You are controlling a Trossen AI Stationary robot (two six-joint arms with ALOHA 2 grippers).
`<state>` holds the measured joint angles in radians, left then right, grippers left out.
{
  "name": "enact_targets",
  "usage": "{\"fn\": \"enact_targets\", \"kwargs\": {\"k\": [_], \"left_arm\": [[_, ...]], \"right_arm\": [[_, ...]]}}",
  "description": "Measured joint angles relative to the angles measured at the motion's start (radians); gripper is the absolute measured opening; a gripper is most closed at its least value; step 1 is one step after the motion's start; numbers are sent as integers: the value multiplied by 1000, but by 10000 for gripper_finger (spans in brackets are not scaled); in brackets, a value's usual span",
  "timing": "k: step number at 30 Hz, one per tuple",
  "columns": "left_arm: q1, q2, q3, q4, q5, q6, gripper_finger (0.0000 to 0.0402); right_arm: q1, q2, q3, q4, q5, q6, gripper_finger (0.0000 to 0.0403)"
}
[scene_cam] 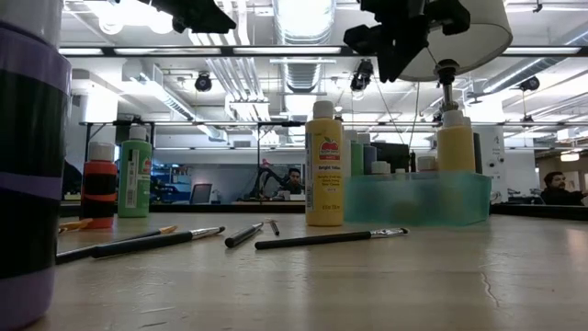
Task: Pick & Place Paint Supplies
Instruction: Remove the small yellow paint bottle from the green bin
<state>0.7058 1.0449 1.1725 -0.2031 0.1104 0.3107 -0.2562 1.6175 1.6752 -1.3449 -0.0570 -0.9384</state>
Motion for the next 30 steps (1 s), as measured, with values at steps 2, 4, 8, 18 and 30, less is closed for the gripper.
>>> {"fn": "enact_targets", "kwargs": {"k": [2, 4, 8, 18, 30], "left_arm": [[0, 0, 0, 0, 0, 0, 252], [0, 0, 0, 0, 0, 0, 252], [0, 0, 0, 0, 0, 0, 252], [0, 0, 0, 0, 0, 0, 252], [0, 0, 0, 0, 0, 0, 252]], "right_arm": [[3, 9, 0, 1, -1, 2, 59], [4, 17, 0, -1, 1, 19, 70], [3, 20, 0, -3, 5, 46, 104], [6, 20, 0, 0, 65, 37, 181], [8, 20, -23, 6, 105, -8, 211]]}}
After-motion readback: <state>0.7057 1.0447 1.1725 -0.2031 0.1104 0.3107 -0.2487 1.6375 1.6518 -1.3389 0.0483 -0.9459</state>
